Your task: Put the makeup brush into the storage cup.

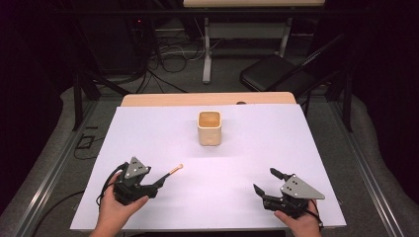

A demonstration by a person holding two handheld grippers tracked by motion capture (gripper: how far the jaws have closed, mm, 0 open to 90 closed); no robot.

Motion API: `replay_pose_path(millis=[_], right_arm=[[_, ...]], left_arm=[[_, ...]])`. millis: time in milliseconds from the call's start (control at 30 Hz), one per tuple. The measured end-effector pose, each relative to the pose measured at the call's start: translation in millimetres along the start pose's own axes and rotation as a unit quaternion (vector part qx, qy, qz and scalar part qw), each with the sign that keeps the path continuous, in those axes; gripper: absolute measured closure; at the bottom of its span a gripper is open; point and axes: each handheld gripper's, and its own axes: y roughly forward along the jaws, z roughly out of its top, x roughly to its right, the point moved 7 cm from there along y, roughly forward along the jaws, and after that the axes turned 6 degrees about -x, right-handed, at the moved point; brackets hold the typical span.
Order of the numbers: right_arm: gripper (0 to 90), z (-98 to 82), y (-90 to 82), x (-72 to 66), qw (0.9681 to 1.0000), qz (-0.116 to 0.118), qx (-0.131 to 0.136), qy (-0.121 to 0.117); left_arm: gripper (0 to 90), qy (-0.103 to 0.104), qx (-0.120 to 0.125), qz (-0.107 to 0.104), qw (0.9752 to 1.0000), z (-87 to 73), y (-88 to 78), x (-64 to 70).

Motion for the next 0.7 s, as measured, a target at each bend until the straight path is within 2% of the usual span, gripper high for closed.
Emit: replay_pose_path(millis=[400, 700], right_arm=[[24.7, -0.9, 1.3, -0.1, 1.0, 0.001, -0.002, 0.0], [24.6, -1.9, 2.0, -0.5, 1.0, 0.002, -0.006, -0.002]], left_arm=[[35.5, -0.002, -0.045, -0.005, 0.999, -1.7, 7.0, -1.7], [35.5, 0.001, -0.087, -0.008, 0.9962, -3.0, 10.9, -2.2]])
